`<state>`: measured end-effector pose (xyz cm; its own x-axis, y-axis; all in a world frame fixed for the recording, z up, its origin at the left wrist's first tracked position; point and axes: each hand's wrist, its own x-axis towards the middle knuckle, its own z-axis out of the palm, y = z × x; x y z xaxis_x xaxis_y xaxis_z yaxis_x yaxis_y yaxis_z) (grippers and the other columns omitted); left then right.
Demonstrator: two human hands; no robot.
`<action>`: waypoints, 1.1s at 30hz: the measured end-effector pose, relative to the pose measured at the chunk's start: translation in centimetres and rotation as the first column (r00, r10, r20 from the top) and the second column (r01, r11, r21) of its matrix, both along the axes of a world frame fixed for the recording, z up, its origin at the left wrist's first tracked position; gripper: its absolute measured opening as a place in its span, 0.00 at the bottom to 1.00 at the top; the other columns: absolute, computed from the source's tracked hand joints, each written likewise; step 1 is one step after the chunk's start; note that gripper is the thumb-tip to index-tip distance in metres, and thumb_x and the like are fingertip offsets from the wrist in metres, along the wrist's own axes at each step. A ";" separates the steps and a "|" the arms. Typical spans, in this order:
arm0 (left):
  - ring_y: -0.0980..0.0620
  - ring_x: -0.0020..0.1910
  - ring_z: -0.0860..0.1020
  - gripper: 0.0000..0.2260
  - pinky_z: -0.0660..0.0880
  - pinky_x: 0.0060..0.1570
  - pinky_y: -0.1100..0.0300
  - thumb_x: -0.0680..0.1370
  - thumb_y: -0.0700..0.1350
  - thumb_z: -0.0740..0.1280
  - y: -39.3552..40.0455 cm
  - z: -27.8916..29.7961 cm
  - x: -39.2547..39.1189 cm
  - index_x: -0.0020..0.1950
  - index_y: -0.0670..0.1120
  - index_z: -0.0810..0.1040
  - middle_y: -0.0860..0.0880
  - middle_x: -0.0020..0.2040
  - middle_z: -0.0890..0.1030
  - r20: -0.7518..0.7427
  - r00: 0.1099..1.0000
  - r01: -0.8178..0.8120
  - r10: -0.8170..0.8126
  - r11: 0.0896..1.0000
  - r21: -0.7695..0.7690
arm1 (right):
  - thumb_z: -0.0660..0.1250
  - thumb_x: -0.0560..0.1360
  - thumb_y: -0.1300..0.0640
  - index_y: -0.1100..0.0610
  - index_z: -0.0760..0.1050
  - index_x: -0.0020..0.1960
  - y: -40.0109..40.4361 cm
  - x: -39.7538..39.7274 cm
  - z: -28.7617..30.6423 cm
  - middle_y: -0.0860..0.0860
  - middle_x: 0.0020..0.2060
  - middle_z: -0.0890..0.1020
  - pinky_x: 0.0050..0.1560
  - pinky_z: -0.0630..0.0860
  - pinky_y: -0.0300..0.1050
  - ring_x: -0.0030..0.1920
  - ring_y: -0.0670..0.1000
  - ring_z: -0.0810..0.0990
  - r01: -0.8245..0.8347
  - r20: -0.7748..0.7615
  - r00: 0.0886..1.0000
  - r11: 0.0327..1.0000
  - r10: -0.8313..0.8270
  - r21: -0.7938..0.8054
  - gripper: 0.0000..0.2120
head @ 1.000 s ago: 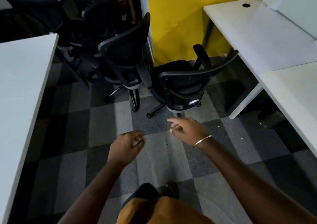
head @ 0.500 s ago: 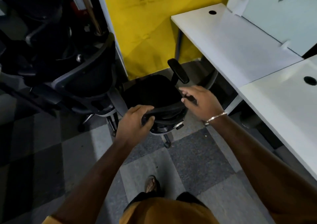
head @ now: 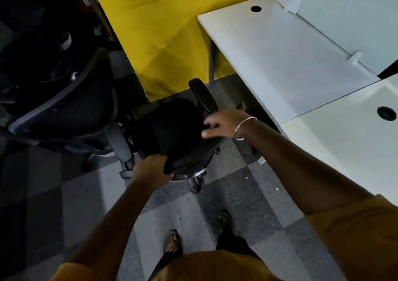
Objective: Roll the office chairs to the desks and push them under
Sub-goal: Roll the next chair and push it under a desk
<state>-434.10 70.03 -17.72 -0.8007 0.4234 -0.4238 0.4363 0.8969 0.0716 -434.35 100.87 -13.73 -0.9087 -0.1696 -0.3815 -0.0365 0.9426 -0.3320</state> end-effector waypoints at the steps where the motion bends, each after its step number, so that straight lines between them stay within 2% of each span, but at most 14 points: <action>1: 0.45 0.54 0.82 0.15 0.80 0.53 0.50 0.75 0.59 0.71 0.7 -0.4 0.6 0.58 0.53 0.78 0.50 0.54 0.81 -0.082 0.995 -0.052 0.054 0.998 0.023 | 0.66 0.70 0.23 0.48 0.72 0.76 0.8 -0.1 -0.6 0.50 0.71 0.77 0.68 0.71 0.51 0.70 0.55 0.76 -0.095 0.140 0.987 0.990 0.080 0.105 0.42; 2: 0.45 0.52 0.82 0.12 0.80 0.51 0.51 0.76 0.57 0.71 1.1 -0.4 1.2 0.56 0.54 0.78 0.51 0.51 0.80 -0.131 0.988 -0.083 0.088 0.996 0.043 | 0.67 0.67 0.21 0.47 0.71 0.76 1.1 0.0 -1.2 0.49 0.73 0.75 0.70 0.69 0.50 0.71 0.54 0.75 -0.202 0.228 0.961 0.959 0.154 0.202 0.46; 3: 0.45 0.50 0.82 0.11 0.80 0.48 0.52 0.76 0.57 0.71 1.3 -0.4 1.5 0.54 0.54 0.78 0.51 0.50 0.80 -0.163 0.981 -0.097 0.105 0.994 0.059 | 0.68 0.65 0.20 0.47 0.70 0.77 1.2 0.0 -1.9 0.48 0.73 0.74 0.71 0.67 0.51 0.71 0.54 0.74 -0.275 0.250 0.945 0.925 0.210 0.263 0.48; 6: 0.47 0.48 0.82 0.11 0.79 0.46 0.53 0.76 0.58 0.72 1.8 -0.4 2.0 0.54 0.54 0.80 0.52 0.48 0.81 -0.183 0.974 -0.124 0.133 0.991 0.058 | 0.72 0.67 0.27 0.47 0.72 0.73 1.0 0.0 -4.0 0.49 0.67 0.79 0.66 0.66 0.52 0.65 0.54 0.78 -0.319 0.126 0.948 0.899 0.294 0.302 0.41; 10: 0.45 0.50 0.83 0.09 0.78 0.47 0.52 0.77 0.52 0.71 2.7 0.5 2.5 0.56 0.55 0.82 0.51 0.51 0.83 -0.210 0.963 -0.166 0.170 0.985 0.035 | 0.73 0.71 0.34 0.47 0.78 0.67 -0.1 0.6 -5.6 0.49 0.58 0.83 0.62 0.70 0.51 0.59 0.55 0.81 -0.245 -0.051 0.958 0.898 0.282 0.365 0.29; 13: 0.46 0.51 0.83 0.08 0.77 0.48 0.53 0.77 0.51 0.70 2.8 0.8 3.1 0.56 0.55 0.82 0.51 0.52 0.84 -0.209 0.962 -0.181 0.176 0.983 -0.004 | 0.73 0.71 0.37 0.48 0.81 0.60 -0.1 1.7 -6.3 0.49 0.52 0.84 0.59 0.71 0.50 0.56 0.54 0.81 -0.210 -0.124 0.956 0.913 0.267 0.349 0.22; 21: 0.51 0.50 0.83 0.08 0.74 0.43 0.58 0.77 0.53 0.71 0.7 0.7 4.1 0.56 0.57 0.81 0.55 0.50 0.83 -0.197 0.965 -0.176 0.171 0.984 -0.009 | 0.71 0.72 0.39 0.49 0.82 0.52 -2.0 4.4 -7.0 0.49 0.47 0.84 0.61 0.67 0.50 0.54 0.54 0.82 -0.164 -0.189 0.953 0.929 0.236 0.332 0.16; 23: 0.50 0.47 0.83 0.08 0.77 0.43 0.57 0.77 0.52 0.71 0.4 0.3 4.3 0.55 0.57 0.82 0.55 0.48 0.83 -0.217 0.962 -0.164 0.165 0.986 0.024 | 0.71 0.73 0.39 0.48 0.82 0.54 -2.0 4.9 -6.9 0.49 0.49 0.84 0.61 0.67 0.50 0.55 0.54 0.82 -0.149 -0.188 0.958 0.936 0.217 0.319 0.16; 27: 0.54 0.43 0.79 0.06 0.77 0.42 0.59 0.78 0.51 0.69 -0.2 -0.5 5.4 0.54 0.57 0.82 0.56 0.45 0.80 -0.212 0.969 -0.118 0.124 0.992 0.041 | 0.71 0.74 0.37 0.47 0.80 0.65 -2.2 6.3 -6.2 0.47 0.57 0.83 0.64 0.66 0.50 0.60 0.53 0.80 -0.159 -0.116 0.971 0.926 0.210 0.343 0.24; 31: 0.53 0.44 0.82 0.05 0.79 0.42 0.57 0.78 0.53 0.68 -1.4 -0.7 6.4 0.52 0.57 0.82 0.56 0.44 0.80 -0.205 0.976 -0.069 0.078 0.996 0.050 | 0.71 0.73 0.38 0.47 0.81 0.63 -3.3 9.1 -5.9 0.47 0.56 0.84 0.63 0.67 0.50 0.60 0.52 0.81 -0.092 -0.111 0.984 0.930 0.139 0.355 0.21; 33: 0.51 0.47 0.83 0.06 0.79 0.43 0.56 0.77 0.52 0.68 -1.7 -0.6 6.8 0.53 0.58 0.82 0.56 0.46 0.82 -0.174 0.984 -0.027 0.034 0.999 0.044 | 0.71 0.73 0.38 0.46 0.82 0.62 -3.7 10.7 -6.0 0.47 0.55 0.84 0.63 0.67 0.50 0.59 0.52 0.81 -0.048 -0.118 0.989 0.938 0.093 0.342 0.20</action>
<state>-427.27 68.31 -18.37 -0.8736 0.4118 -0.2593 0.4179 0.9079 0.0338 -423.65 97.17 -19.68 -0.9446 -0.1171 -0.3066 -0.1286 0.9915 0.0174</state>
